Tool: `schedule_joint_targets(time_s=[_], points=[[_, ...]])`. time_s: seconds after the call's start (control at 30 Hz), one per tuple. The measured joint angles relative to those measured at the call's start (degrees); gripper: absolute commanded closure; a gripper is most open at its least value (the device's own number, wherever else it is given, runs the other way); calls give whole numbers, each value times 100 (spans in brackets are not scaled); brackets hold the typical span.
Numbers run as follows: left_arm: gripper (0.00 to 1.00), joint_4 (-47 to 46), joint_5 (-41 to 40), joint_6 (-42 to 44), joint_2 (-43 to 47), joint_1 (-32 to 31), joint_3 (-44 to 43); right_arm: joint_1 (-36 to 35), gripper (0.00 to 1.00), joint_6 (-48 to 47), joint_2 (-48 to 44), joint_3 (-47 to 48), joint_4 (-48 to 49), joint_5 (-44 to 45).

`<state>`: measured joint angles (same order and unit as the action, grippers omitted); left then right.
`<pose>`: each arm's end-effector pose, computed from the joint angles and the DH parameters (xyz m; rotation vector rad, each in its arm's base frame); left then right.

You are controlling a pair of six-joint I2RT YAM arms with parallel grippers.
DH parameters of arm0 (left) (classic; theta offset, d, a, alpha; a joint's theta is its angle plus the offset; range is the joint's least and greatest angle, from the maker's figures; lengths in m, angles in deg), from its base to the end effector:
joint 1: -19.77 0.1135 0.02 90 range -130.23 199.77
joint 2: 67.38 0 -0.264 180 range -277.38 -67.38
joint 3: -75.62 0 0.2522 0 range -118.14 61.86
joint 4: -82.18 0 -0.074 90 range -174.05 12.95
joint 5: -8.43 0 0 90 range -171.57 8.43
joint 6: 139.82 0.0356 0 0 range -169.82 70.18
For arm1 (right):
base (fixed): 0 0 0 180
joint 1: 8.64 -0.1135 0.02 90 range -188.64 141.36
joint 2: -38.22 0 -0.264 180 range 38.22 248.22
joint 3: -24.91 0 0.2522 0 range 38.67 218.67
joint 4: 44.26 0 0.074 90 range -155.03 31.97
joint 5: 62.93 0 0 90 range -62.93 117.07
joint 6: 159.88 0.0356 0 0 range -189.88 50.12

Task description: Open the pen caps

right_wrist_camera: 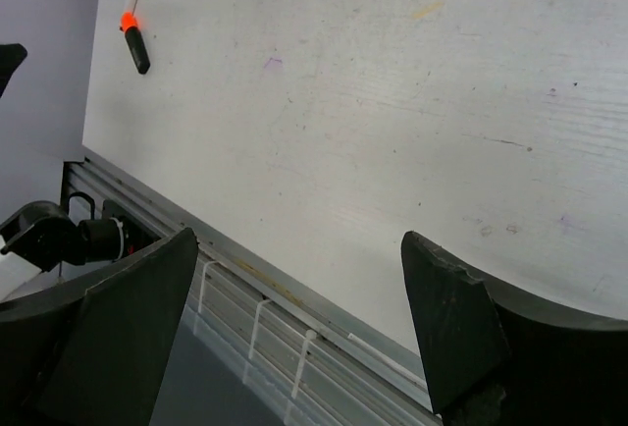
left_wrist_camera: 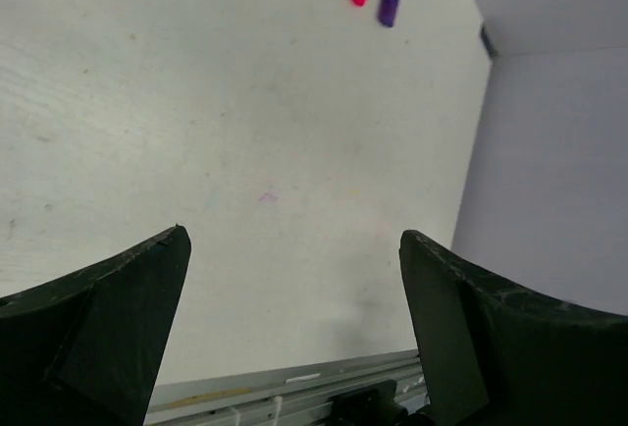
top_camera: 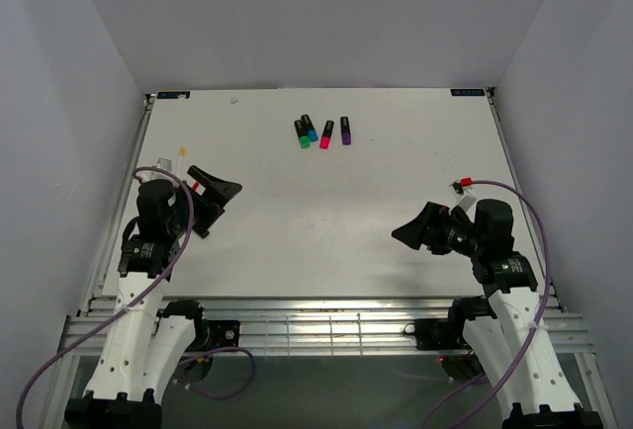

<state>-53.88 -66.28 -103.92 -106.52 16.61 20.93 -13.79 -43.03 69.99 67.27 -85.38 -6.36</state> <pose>0.1528 -0.0178 0.2962 -0.7738 2.0271 -0.8727 0.1305 0.0315 0.2462 0.0418 2.1464 0.9439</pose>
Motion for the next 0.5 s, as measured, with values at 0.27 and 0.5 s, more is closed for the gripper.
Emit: schedule_joint_targets(time_s=[0.27,0.5], points=[[2,852,-584,483,-529,0,-7,0,10,-31,485,57,138,332],[2,1292,-1978,487,-1471,7,-271,0,10,166,1082,-210,761,258]])
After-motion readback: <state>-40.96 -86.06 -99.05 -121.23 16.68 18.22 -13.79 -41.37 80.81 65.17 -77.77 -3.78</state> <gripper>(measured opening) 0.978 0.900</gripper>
